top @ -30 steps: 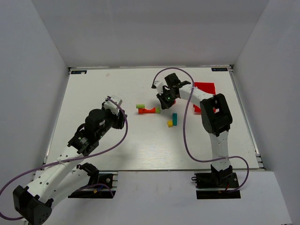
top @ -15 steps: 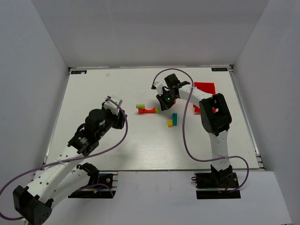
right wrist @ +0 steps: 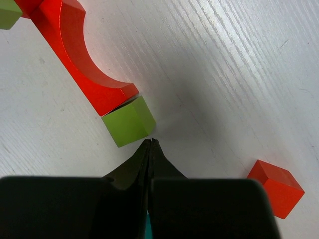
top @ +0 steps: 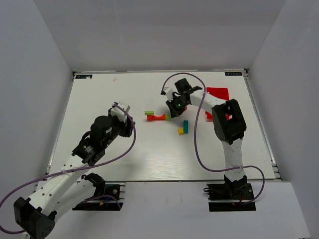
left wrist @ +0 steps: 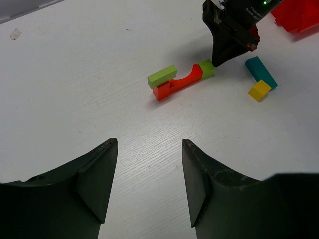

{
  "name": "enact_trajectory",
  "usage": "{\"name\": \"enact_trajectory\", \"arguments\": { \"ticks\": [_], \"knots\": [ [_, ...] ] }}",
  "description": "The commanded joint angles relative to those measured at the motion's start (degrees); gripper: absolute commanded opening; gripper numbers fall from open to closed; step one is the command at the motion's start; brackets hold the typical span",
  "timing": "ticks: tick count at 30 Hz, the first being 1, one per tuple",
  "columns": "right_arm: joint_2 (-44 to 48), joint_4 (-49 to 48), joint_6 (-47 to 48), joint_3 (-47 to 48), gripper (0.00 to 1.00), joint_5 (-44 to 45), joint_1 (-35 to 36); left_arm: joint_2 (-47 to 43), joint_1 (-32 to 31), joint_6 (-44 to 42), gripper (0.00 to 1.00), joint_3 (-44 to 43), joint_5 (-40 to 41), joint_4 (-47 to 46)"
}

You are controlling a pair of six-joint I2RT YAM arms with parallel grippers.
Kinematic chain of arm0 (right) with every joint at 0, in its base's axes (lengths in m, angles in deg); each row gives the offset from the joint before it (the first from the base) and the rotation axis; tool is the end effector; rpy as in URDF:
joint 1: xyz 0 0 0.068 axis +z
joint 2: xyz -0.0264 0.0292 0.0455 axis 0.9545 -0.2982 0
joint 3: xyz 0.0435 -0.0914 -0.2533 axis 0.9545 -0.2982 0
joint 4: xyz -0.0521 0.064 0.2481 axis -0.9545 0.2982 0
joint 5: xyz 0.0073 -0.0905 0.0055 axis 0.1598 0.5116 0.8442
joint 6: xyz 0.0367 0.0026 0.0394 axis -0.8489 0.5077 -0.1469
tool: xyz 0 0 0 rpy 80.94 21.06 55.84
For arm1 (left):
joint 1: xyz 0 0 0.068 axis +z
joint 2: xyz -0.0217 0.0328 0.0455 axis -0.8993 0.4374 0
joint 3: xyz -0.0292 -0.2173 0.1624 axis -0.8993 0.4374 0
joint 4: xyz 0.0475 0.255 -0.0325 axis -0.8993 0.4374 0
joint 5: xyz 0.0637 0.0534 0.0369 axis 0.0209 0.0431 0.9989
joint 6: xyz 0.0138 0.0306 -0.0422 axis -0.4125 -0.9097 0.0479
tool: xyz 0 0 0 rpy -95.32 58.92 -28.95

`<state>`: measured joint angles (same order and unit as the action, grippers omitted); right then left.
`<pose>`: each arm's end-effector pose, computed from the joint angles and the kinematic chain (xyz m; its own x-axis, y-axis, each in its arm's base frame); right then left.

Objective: Build the wood block tower

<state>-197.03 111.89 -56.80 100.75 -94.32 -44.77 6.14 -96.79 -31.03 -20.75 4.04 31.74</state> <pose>0.4005 0.2258 0.1679 -0.4772 -0.6688 -0.5700 -0.8437 0.5301 0.0844 0.1562 -0.0963 0.2916 -0.2861 0.1836 -0.9404 0.4610 0.8868 0.0328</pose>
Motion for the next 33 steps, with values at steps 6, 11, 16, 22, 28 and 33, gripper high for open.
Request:
{"name": "enact_trajectory", "arguments": {
  "ticks": [6,11,16,22,28,33],
  "knots": [
    [-0.6,0.6,0.0,2.1,0.00,-2.2,0.2,-0.9,0.1,-0.1,0.65,-1.0,0.3,-0.4],
    [-0.6,0.4,0.1,1.7,0.00,-2.4,0.1,-0.9,0.1,-0.1,0.65,-1.0,0.3,-0.4],
    [-0.6,0.2,0.3,1.9,0.00,-2.6,0.1,-0.9,0.1,-0.1,0.65,-1.0,0.3,-0.4],
    [-0.7,0.1,0.2,1.6,0.00,-2.9,0.2,-0.9,0.1,-0.1,0.65,-1.0,0.3,-0.4],
    [-0.6,-0.1,0.5,1.6,0.00,-2.9,0.2,-0.9,0.1,-0.1,0.65,-1.0,0.3,-0.4],
    [-0.6,-0.3,0.7,1.2,0.00,-2.9,0.2,-0.9,0.1,-0.1,0.65,-1.0,0.3,-0.4]
  ]
}}
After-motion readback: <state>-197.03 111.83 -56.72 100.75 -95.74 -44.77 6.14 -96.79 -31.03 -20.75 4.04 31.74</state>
